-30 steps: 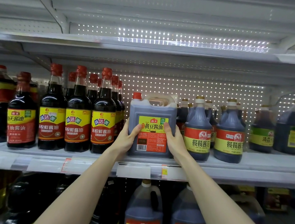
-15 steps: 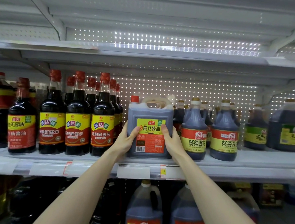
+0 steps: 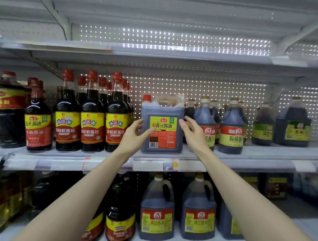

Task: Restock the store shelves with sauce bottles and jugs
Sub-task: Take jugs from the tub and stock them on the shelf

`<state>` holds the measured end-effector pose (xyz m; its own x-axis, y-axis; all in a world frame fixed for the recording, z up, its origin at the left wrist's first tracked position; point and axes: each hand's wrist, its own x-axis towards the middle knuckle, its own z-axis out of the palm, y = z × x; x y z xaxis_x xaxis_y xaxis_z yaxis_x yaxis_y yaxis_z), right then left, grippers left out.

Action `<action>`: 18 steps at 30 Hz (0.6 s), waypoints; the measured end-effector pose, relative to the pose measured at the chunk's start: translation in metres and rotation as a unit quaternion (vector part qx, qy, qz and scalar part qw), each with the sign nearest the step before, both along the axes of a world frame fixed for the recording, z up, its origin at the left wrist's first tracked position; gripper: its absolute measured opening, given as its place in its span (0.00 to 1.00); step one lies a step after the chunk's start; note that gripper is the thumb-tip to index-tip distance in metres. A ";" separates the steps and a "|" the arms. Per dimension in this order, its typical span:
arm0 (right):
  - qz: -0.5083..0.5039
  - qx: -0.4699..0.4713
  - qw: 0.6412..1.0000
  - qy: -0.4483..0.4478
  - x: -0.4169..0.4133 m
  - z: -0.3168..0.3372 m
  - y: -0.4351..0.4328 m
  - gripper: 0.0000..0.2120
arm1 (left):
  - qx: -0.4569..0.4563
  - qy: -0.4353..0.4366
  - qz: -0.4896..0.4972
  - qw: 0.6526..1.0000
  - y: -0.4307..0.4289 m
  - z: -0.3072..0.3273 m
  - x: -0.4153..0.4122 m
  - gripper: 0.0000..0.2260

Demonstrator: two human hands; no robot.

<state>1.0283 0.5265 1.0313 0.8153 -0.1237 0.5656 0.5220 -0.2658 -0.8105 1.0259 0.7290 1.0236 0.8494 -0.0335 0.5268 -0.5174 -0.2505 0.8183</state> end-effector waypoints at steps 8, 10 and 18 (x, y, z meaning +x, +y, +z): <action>-0.017 0.003 1.000 -0.013 -0.049 -0.013 -0.023 0.23 | 0.020 -0.022 -0.019 0.999 -0.019 -0.009 -0.048 0.30; -0.019 0.006 1.000 -0.009 -0.058 -0.017 -0.034 0.22 | 0.020 -0.020 -0.016 0.999 -0.026 -0.010 -0.058 0.31; 0.006 0.012 1.000 -0.006 -0.098 -0.028 -0.108 0.14 | -0.001 -0.026 -0.007 1.000 -0.103 -0.016 -0.100 0.25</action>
